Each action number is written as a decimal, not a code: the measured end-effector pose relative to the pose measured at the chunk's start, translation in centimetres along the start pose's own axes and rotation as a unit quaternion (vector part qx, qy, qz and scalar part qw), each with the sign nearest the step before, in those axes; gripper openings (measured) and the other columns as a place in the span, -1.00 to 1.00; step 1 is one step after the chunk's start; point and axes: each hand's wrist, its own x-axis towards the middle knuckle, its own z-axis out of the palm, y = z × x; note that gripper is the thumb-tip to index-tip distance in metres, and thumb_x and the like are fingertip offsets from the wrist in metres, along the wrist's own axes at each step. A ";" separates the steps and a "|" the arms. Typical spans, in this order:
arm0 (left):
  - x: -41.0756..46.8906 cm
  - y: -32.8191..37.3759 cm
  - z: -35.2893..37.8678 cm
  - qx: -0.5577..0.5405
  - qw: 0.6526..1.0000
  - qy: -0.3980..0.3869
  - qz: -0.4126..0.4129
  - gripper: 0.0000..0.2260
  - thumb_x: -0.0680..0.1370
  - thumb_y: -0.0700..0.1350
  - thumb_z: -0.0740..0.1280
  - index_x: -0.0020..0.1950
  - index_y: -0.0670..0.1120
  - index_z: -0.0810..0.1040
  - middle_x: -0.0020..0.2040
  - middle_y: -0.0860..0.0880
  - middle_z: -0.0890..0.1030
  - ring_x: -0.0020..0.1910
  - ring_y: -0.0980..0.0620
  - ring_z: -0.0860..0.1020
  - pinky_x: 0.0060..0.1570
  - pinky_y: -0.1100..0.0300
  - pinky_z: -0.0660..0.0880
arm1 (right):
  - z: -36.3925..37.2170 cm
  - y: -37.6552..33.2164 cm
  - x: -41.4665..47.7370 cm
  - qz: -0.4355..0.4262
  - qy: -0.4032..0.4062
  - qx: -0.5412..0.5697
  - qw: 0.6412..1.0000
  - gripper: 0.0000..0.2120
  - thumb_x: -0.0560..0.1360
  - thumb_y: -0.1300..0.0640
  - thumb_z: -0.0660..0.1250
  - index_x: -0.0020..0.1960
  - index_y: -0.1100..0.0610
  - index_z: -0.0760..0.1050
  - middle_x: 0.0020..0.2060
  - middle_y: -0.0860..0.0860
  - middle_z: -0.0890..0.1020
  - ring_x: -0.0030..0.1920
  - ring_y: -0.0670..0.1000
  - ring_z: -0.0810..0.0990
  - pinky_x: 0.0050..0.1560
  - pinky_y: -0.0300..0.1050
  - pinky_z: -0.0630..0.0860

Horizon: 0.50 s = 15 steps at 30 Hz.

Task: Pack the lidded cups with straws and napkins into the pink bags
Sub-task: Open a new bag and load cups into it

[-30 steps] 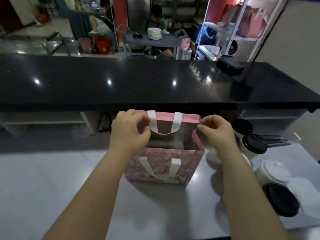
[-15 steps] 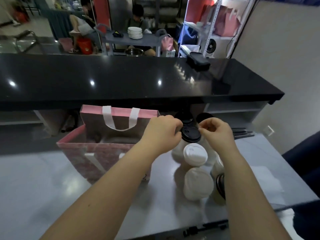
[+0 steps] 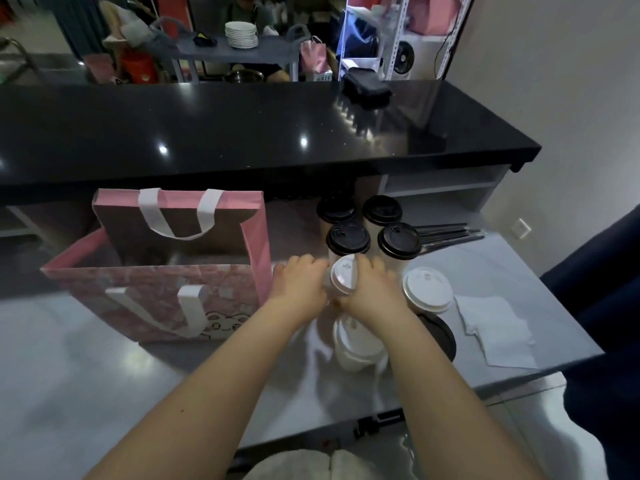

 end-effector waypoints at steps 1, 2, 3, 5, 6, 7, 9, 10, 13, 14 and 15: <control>-0.1 -0.2 0.4 -0.001 1.000 -0.004 -0.004 -0.58 0.53 -0.08 0.27 0.40 0.00 0.38 0.33 -0.05 0.45 0.33 -0.13 0.38 0.28 -0.05 0.34 | 0.3 -0.3 0.2 0.008 -0.002 -0.007 1.000 -0.17 0.29 -0.19 0.47 0.41 0.06 0.19 0.29 0.09 0.31 0.25 0.20 0.34 0.18 0.06 0.37; -0.2 -0.3 0.7 -0.001 1.000 -0.006 -0.007 -0.57 0.53 -0.07 0.27 0.41 0.01 0.37 0.35 -0.05 0.43 0.34 -0.12 0.36 0.29 -0.05 0.32 | 0.5 -0.5 0.4 0.015 0.002 -0.010 1.000 -0.15 0.30 -0.19 0.48 0.42 0.07 0.16 0.29 0.10 0.30 0.26 0.20 0.33 0.17 0.06 0.37; -0.2 -0.4 1.0 -0.001 1.000 -0.003 -0.009 -0.56 0.54 -0.07 0.27 0.42 0.02 0.36 0.36 -0.04 0.42 0.36 -0.12 0.35 0.29 -0.05 0.31 | 0.7 -0.7 0.6 0.019 0.011 -0.010 1.000 -0.16 0.32 -0.19 0.48 0.41 0.08 0.15 0.29 0.11 0.30 0.26 0.20 0.33 0.15 0.06 0.37; -0.3 -0.7 1.2 0.000 1.000 0.007 -0.013 -0.53 0.54 -0.08 0.26 0.45 0.03 0.33 0.38 -0.03 0.41 0.37 -0.12 0.33 0.27 -0.03 0.28 | 1.0 -0.8 0.6 0.023 0.032 -0.006 0.999 -0.21 0.34 -0.18 0.48 0.38 0.10 0.16 0.28 0.11 0.32 0.25 0.20 0.34 0.12 0.04 0.38; -0.2 -0.7 1.2 -0.002 1.000 0.011 -0.015 -0.52 0.54 -0.09 0.25 0.47 0.04 0.32 0.39 -0.03 0.40 0.37 -0.12 0.32 0.27 -0.03 0.27 | 1.0 -0.7 0.6 0.023 0.038 -0.001 0.999 -0.22 0.34 -0.15 0.48 0.37 0.10 0.17 0.27 0.12 0.33 0.25 0.20 0.34 0.12 0.04 0.39; -0.2 -0.8 1.2 -0.004 1.000 0.013 -0.016 -0.51 0.54 -0.09 0.24 0.47 0.04 0.30 0.39 -0.03 0.39 0.38 -0.11 0.31 0.27 -0.03 0.26 | 1.0 -0.6 0.5 0.021 0.040 0.008 0.999 -0.23 0.34 -0.11 0.48 0.37 0.10 0.17 0.28 0.12 0.33 0.25 0.20 0.34 0.12 0.04 0.38; -0.1 -0.7 1.1 -0.001 1.000 0.019 -0.016 -0.51 0.54 -0.10 0.23 0.48 0.04 0.29 0.39 -0.03 0.39 0.37 -0.11 0.32 0.27 -0.03 0.26 | 0.7 -0.4 0.2 0.012 0.044 0.027 0.999 -0.25 0.33 -0.05 0.47 0.38 0.09 0.18 0.27 0.11 0.32 0.24 0.20 0.33 0.12 0.03 0.37; -0.1 -0.6 1.0 0.005 1.000 0.025 -0.014 -0.52 0.54 -0.11 0.23 0.47 0.04 0.30 0.38 -0.03 0.40 0.37 -0.10 0.32 0.26 -0.02 0.27 | 0.5 -0.3 0.0 0.004 0.050 0.030 0.998 -0.27 0.32 -0.03 0.46 0.37 0.08 0.20 0.26 0.11 0.32 0.24 0.20 0.33 0.12 0.02 0.36; 0.0 -0.3 0.6 0.056 0.997 0.052 0.006 -0.58 0.55 -0.09 0.23 0.43 0.02 0.33 0.33 -0.02 0.41 0.34 -0.10 0.32 0.26 -0.01 0.28 | -0.7 -0.2 -0.7 -0.027 0.062 0.054 0.996 -0.26 0.33 -0.05 0.44 0.40 0.03 0.20 0.25 0.09 0.30 0.24 0.18 0.30 0.17 0.03 0.37; 0.0 -0.1 0.2 0.082 0.995 0.062 0.014 -0.60 0.56 -0.08 0.23 0.40 0.01 0.35 0.31 -0.02 0.41 0.33 -0.10 0.32 0.27 -0.02 0.27 | -1.3 -0.2 -0.9 -0.038 0.063 0.071 0.995 -0.25 0.33 -0.05 0.44 0.42 0.00 0.20 0.26 0.08 0.28 0.25 0.16 0.28 0.20 0.03 0.37; 0.1 0.1 -0.3 0.103 0.992 0.070 0.021 -0.62 0.56 -0.07 0.24 0.38 0.01 0.36 0.29 -0.02 0.42 0.31 -0.10 0.33 0.27 -0.02 0.26 | -1.9 -0.2 -1.0 -0.049 0.066 0.081 0.993 -0.26 0.33 -0.06 0.43 0.43 -0.03 0.20 0.26 0.07 0.27 0.26 0.14 0.25 0.22 0.03 0.36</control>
